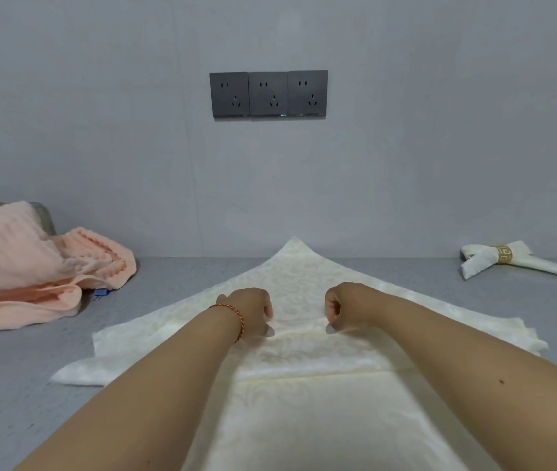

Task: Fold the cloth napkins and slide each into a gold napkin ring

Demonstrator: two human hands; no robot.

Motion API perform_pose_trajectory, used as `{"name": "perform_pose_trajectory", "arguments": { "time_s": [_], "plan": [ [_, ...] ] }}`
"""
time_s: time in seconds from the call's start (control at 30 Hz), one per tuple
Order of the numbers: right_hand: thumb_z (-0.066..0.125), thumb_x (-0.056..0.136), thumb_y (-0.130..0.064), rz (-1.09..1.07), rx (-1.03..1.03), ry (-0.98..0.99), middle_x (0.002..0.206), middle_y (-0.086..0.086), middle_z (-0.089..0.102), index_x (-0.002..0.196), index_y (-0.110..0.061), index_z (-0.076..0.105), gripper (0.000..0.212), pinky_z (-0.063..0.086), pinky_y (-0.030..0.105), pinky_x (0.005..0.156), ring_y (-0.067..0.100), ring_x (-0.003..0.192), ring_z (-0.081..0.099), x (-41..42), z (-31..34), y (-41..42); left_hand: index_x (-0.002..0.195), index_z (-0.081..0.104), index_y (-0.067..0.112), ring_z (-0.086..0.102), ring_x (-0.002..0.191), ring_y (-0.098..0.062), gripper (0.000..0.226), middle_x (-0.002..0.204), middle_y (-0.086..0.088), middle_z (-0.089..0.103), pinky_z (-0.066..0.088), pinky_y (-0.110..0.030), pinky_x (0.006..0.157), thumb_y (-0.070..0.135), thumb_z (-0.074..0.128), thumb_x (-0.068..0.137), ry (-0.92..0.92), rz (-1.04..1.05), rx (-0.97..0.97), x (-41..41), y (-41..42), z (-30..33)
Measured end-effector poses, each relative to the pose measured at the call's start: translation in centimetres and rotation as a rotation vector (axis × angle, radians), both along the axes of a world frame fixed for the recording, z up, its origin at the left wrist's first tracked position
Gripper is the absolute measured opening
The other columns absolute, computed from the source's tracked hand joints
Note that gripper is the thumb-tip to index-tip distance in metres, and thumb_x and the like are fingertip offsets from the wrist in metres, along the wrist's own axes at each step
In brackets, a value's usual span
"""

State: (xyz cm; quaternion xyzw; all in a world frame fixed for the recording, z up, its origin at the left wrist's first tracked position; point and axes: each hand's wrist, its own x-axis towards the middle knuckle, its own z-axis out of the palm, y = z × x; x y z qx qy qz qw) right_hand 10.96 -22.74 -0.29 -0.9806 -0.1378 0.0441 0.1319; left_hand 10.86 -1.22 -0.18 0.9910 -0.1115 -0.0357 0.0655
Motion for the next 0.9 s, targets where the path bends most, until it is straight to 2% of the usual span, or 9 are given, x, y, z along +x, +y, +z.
{"name": "perform_pose_trajectory", "arguments": {
  "time_s": [0.1, 0.23, 0.37, 0.57, 0.63, 0.7, 0.77, 0.83, 0.9],
  "plan": [
    [0.076, 0.079, -0.028, -0.024, -0.008, 0.049, 0.096, -0.008, 0.051, 0.098, -0.022, 0.058, 0.027, 0.039, 0.021, 0.069, 0.014, 0.088, 0.051, 0.0, 0.3, -0.1, 0.125, 0.055, 0.021, 0.054, 0.117, -0.019, 0.044, 0.123, 0.006, 0.058, 0.034, -0.040, 0.106, 0.038, 0.067, 0.087, 0.047, 0.009, 0.017, -0.1, 0.1, 0.2],
    [0.074, 0.077, -0.020, -0.017, -0.017, 0.003, 0.079, -0.011, 0.053, 0.072, -0.026, 0.053, 0.022, 0.039, 0.020, 0.060, 0.013, 0.079, 0.052, -0.5, 0.2, 0.2, 0.106, 0.065, 0.020, 0.058, 0.104, -0.016, 0.024, 0.106, 0.007, 0.064, 0.036, -0.035, 0.100, 0.032, 0.070, 0.085, 0.012, -0.027, -0.020, -0.4, 0.0, 0.3],
    [0.060, 0.075, -0.010, 0.019, -0.132, -0.134, 0.073, -0.012, 0.050, 0.063, -0.028, 0.043, 0.028, 0.033, 0.022, 0.056, 0.014, 0.076, 0.050, -1.5, -0.3, 0.3, 0.075, 0.055, 0.025, 0.056, 0.090, -0.013, 0.018, 0.095, 0.009, 0.065, 0.029, -0.027, 0.091, 0.024, 0.071, 0.082, -0.103, -0.075, -0.071, -1.4, 0.4, -0.2],
    [0.050, 0.074, -0.002, 0.153, -0.325, -0.142, 0.070, -0.011, 0.044, 0.061, -0.028, 0.038, 0.031, 0.030, 0.022, 0.055, 0.015, 0.075, 0.045, -3.1, 0.6, 0.6, 0.084, 0.068, 0.023, 0.056, 0.089, -0.013, 0.004, 0.097, 0.008, 0.067, 0.032, -0.021, 0.084, 0.019, 0.068, 0.084, -0.085, -0.144, -0.042, -2.7, 0.6, 0.1],
    [0.052, 0.078, -0.009, 0.143, -0.293, -0.100, 0.068, -0.009, 0.045, 0.059, -0.026, 0.041, 0.028, 0.032, 0.023, 0.055, 0.015, 0.071, 0.045, -3.1, 0.8, 0.5, 0.074, 0.063, 0.024, 0.056, 0.081, -0.016, 0.012, 0.083, 0.004, 0.065, 0.035, -0.018, 0.072, 0.022, 0.063, 0.086, -0.051, -0.127, -0.040, -3.0, 0.6, 0.4],
    [0.054, 0.082, -0.018, 0.113, -0.217, -0.088, 0.064, -0.005, 0.045, 0.055, -0.021, 0.039, 0.031, 0.031, 0.025, 0.054, 0.014, 0.063, 0.040, -2.9, 0.8, 0.3, 0.055, 0.044, 0.021, 0.043, 0.060, -0.017, 0.037, 0.060, 0.002, 0.046, 0.029, -0.020, 0.057, 0.029, 0.059, 0.088, -0.036, -0.087, -0.059, -3.0, 0.5, 0.7],
    [0.062, 0.085, -0.026, 0.091, -0.149, -0.074, 0.070, -0.005, 0.055, 0.056, -0.022, 0.042, 0.035, 0.033, 0.024, 0.056, 0.010, 0.060, 0.043, -2.7, 0.7, 0.1, 0.052, 0.041, 0.021, 0.046, 0.060, -0.015, 0.043, 0.059, 0.004, 0.051, 0.034, -0.022, 0.060, 0.032, 0.061, 0.088, -0.022, -0.067, -0.067, -2.8, 0.3, 0.6],
    [0.069, 0.083, -0.031, 0.071, -0.084, -0.045, 0.080, -0.008, 0.061, 0.064, -0.024, 0.052, 0.026, 0.038, 0.021, 0.060, 0.006, 0.066, 0.049, -2.6, 0.6, 0.1, 0.058, 0.053, 0.022, 0.060, 0.078, -0.014, 0.032, 0.080, 0.008, 0.068, 0.045, -0.025, 0.074, 0.032, 0.069, 0.084, -0.011, -0.069, -0.076, -2.6, 0.3, 0.4],
    [0.071, 0.081, -0.032, 0.032, -0.029, -0.009, 0.084, -0.012, 0.058, 0.079, -0.024, 0.057, 0.016, 0.039, 0.019, 0.062, 0.006, 0.073, 0.051, -2.6, 0.7, 0.0, 0.075, 0.062, 0.023, 0.061, 0.088, -0.013, 0.016, 0.090, 0.010, 0.067, 0.047, -0.028, 0.084, 0.033, 0.073, 0.080, 0.006, -0.072, -0.105, -2.5, 0.3, 0.2]
  ]
}}
